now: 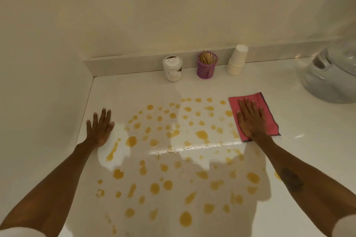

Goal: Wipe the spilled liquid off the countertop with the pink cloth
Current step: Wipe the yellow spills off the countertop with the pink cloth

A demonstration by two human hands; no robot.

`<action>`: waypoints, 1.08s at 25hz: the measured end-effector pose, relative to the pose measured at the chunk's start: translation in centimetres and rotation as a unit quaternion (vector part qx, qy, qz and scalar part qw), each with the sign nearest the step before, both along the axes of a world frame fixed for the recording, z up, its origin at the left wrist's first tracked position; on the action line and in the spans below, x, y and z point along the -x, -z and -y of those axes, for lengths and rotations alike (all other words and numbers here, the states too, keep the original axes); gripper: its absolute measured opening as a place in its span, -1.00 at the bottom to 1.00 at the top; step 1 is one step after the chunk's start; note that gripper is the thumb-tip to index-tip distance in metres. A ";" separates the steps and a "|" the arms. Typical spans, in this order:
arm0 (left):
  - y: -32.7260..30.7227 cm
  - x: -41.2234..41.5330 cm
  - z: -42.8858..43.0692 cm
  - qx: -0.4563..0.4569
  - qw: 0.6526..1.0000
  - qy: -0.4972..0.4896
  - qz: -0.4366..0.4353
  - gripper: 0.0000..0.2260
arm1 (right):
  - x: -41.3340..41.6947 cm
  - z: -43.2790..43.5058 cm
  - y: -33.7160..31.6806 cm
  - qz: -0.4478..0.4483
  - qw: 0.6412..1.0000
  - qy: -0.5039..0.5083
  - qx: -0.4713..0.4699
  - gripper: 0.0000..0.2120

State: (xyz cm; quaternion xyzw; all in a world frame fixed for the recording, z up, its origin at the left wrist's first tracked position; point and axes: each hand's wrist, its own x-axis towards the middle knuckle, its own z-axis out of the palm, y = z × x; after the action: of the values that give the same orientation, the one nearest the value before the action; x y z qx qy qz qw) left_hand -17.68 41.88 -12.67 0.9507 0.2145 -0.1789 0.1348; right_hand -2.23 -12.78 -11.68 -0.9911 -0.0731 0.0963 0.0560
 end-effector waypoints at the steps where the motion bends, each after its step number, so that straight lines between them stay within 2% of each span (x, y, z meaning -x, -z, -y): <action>1: 0.4 0.0 -0.2 -0.002 1.000 0.000 0.001 -0.47 | -0.7 -0.5 -0.3 -0.004 1.000 0.002 0.003 -0.44; 6: 1.5 -0.1 -1.0 -0.004 1.000 0.004 0.020 -0.46 | -3.4 -8.2 -1.7 -0.023 0.998 -0.029 -0.051 -0.44; 9: 1.6 0.0 -1.1 -0.014 0.999 0.010 0.032 -0.46 | -0.8 -14.4 -1.0 -0.019 0.992 -0.114 -0.048 -0.44; 12: 1.4 0.3 -0.7 -0.018 0.999 0.013 0.032 -0.46 | 2.8 -13.8 -0.1 -0.028 0.977 -0.207 -0.030 -0.45; 14: 1.1 0.3 -0.6 -0.016 0.999 0.011 0.031 -0.46 | 2.6 -11.0 0.2 -0.015 0.979 -0.203 -0.017 -0.45; 17: 1.4 0.3 -0.8 -0.009 0.999 0.009 0.046 -0.46 | -0.2 -9.7 0.0 -0.014 0.991 -0.129 -0.013 -0.44; 22: 2.3 0.6 -1.1 -0.013 0.998 0.015 0.067 -0.47 | -2.3 -20.2 0.3 -0.001 0.986 -0.165 -0.030 -0.44; 25: 1.7 0.5 -1.1 -0.003 0.998 0.017 0.063 -0.46 | 2.4 -26.8 0.5 -0.012 0.970 -0.240 -0.043 -0.44; 27: 1.1 0.6 -0.9 0.003 0.999 0.019 0.051 -0.46 | 6.7 -26.7 1.1 -0.017 0.945 -0.325 -0.027 -0.43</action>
State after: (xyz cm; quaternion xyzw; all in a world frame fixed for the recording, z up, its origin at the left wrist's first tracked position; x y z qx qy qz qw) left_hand -18.29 42.80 -13.81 0.9620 0.1886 -0.1332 0.1454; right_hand -8.96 13.87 -12.73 -0.9100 -0.3924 0.1243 0.0493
